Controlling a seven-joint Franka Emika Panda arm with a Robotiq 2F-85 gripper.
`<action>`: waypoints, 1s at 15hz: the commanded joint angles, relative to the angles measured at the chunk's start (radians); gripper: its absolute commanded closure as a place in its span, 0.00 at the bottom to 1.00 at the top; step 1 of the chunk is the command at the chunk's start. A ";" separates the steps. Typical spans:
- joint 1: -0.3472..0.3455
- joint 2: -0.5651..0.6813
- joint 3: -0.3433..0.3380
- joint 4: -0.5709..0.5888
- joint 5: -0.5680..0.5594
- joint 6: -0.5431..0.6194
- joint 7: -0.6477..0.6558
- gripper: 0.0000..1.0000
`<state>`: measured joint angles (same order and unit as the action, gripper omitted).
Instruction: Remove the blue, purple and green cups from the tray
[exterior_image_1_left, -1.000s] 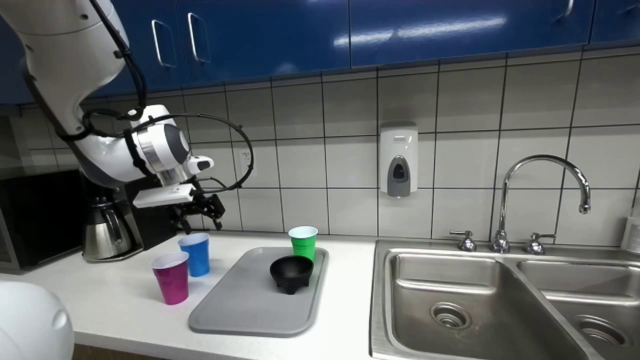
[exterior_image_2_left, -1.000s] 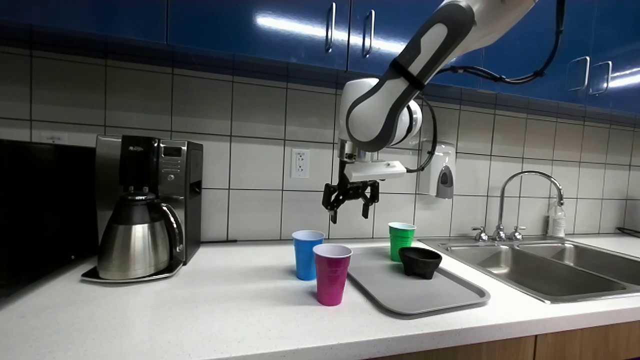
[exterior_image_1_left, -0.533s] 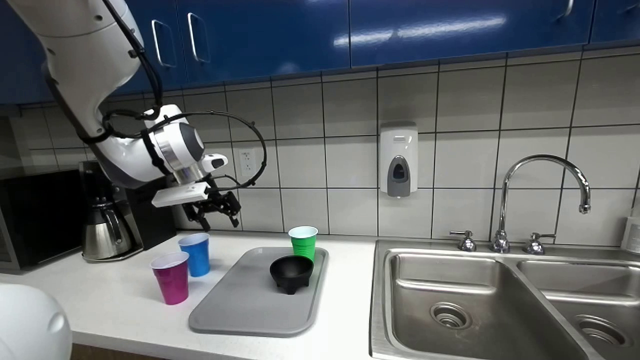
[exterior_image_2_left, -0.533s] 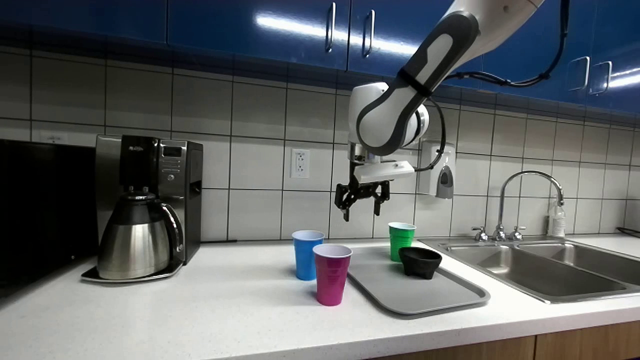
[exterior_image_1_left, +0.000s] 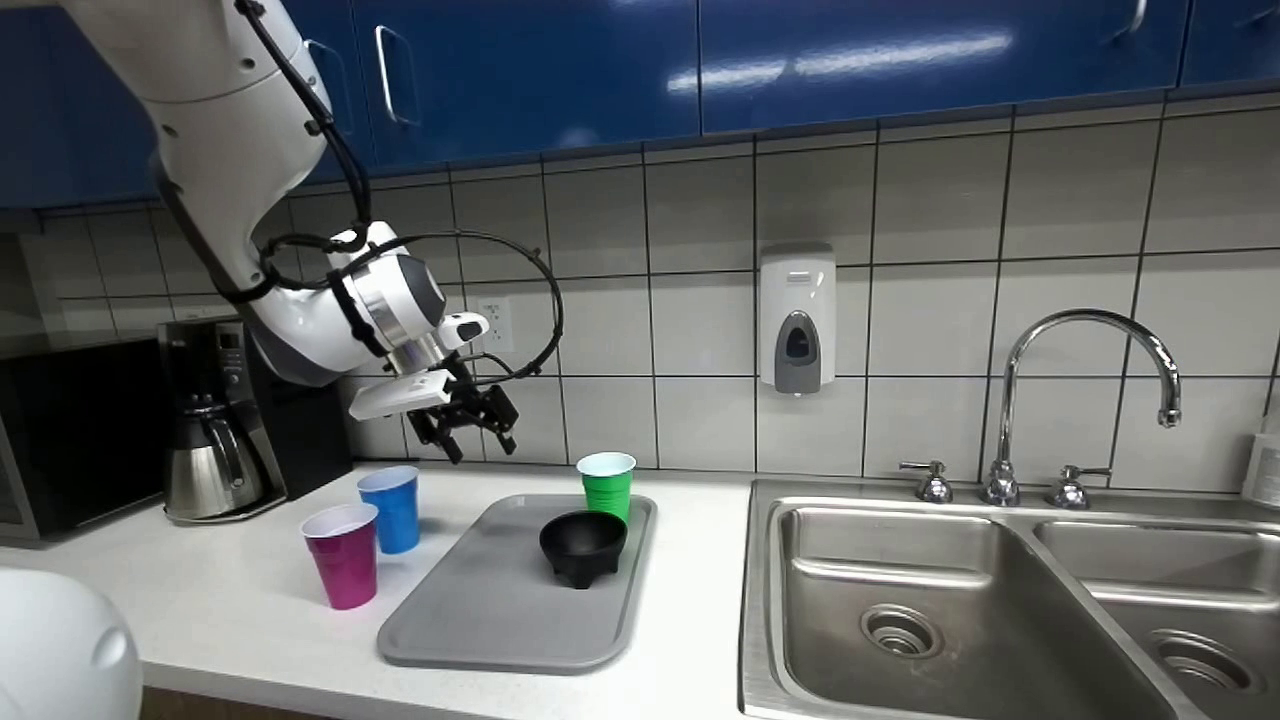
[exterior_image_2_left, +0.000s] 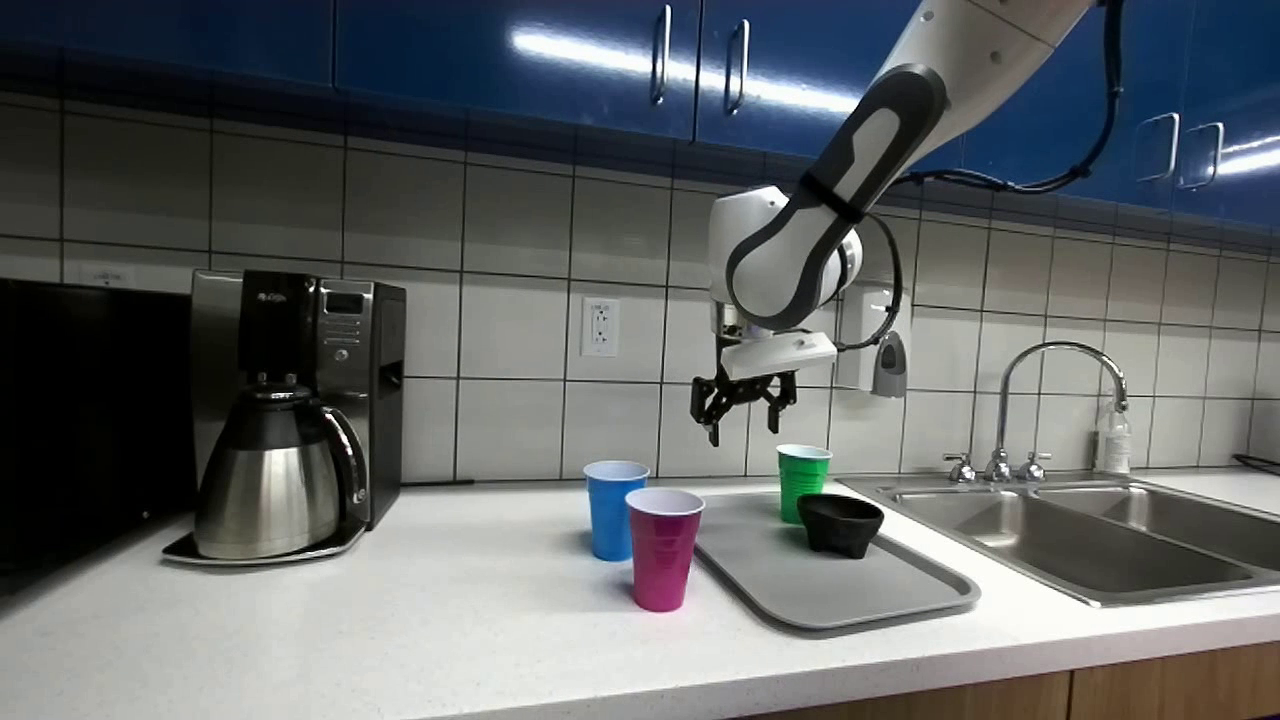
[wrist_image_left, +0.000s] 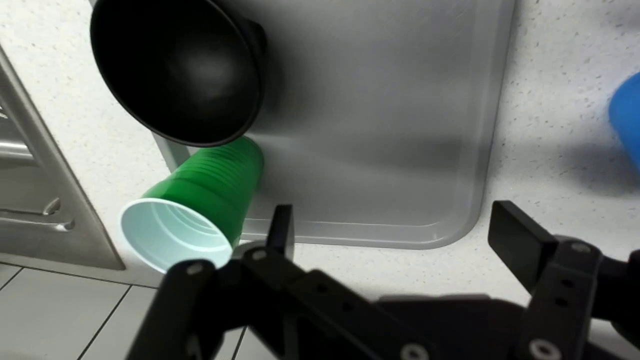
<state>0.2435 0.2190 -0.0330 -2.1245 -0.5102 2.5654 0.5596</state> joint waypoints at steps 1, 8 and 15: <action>0.001 0.052 -0.022 0.077 -0.051 -0.031 0.056 0.00; 0.004 0.112 -0.085 0.144 -0.070 -0.033 0.081 0.00; -0.001 0.147 -0.128 0.184 -0.066 -0.028 0.106 0.00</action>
<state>0.2435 0.3433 -0.1483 -1.9818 -0.5512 2.5644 0.6251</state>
